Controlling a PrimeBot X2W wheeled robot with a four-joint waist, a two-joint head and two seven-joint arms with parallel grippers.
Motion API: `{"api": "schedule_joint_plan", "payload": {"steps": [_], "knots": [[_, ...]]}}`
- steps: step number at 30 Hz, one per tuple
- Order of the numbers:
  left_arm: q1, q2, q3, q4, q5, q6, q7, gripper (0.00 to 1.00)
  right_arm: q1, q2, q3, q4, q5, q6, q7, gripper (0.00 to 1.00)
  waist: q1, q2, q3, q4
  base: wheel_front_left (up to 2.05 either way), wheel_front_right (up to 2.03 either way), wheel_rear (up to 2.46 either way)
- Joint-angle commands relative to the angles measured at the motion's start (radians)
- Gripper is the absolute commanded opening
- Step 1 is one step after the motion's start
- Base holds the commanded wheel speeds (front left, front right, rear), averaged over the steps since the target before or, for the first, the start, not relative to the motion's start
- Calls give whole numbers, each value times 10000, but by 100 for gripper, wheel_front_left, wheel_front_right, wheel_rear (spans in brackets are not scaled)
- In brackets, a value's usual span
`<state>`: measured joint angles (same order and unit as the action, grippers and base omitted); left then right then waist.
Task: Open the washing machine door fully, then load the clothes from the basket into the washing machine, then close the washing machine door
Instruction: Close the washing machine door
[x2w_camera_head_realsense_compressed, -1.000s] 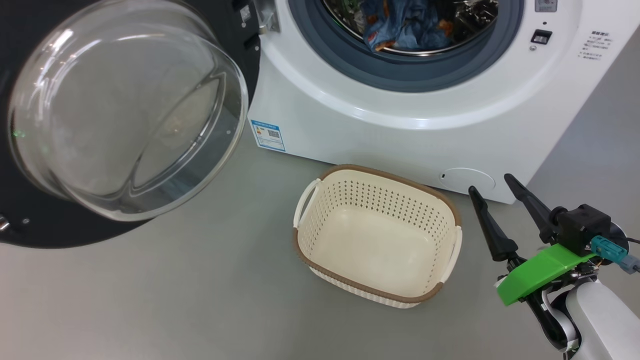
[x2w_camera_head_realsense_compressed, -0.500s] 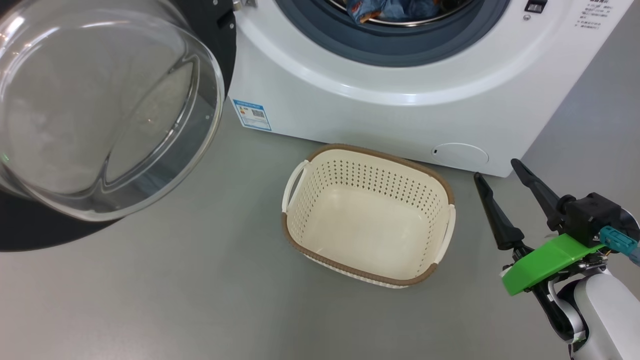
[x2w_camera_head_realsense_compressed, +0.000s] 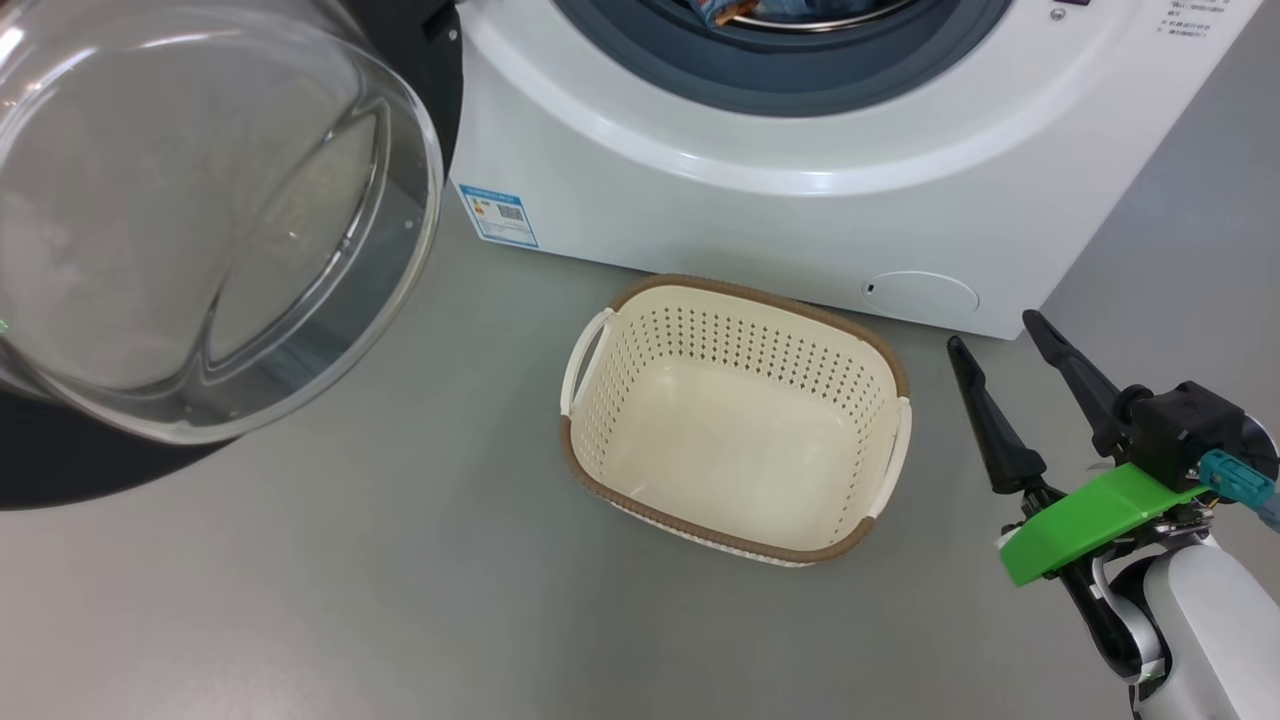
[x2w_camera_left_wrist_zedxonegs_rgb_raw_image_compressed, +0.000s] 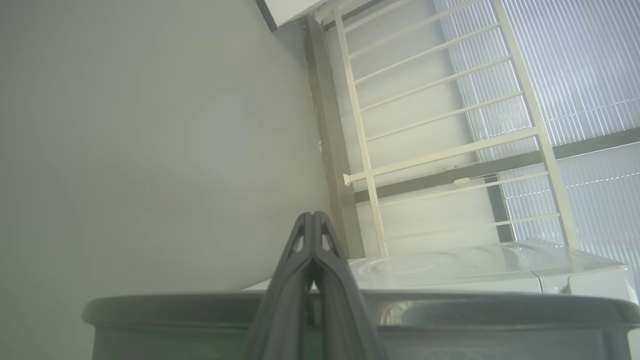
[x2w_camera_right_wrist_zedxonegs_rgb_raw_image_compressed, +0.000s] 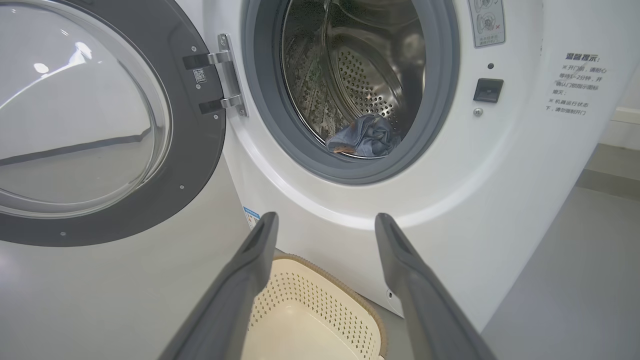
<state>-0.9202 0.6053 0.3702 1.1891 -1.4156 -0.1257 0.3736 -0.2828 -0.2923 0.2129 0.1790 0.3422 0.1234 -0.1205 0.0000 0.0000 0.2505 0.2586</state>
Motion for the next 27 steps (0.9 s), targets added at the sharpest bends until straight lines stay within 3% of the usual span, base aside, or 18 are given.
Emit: {"api": "schedule_joint_plan", "payload": {"steps": [1,12,27], "knots": [[207,455,-159,-181,191,-50,460,0,-53,5,111,-161,-79,73,-143,100,0,0,-108,38,0,0,0],[1017,303,-855,-913,168,-50,2667,0,-153,336,508,701,329,73,-796,100,0,0,-926,57,0,0,0],[2394,-11,-1112,-2555,-740,-50,5835,0,18,495,683,1446,831,73,-1326,100,0,0,-1738,139,0,0,0]]}}
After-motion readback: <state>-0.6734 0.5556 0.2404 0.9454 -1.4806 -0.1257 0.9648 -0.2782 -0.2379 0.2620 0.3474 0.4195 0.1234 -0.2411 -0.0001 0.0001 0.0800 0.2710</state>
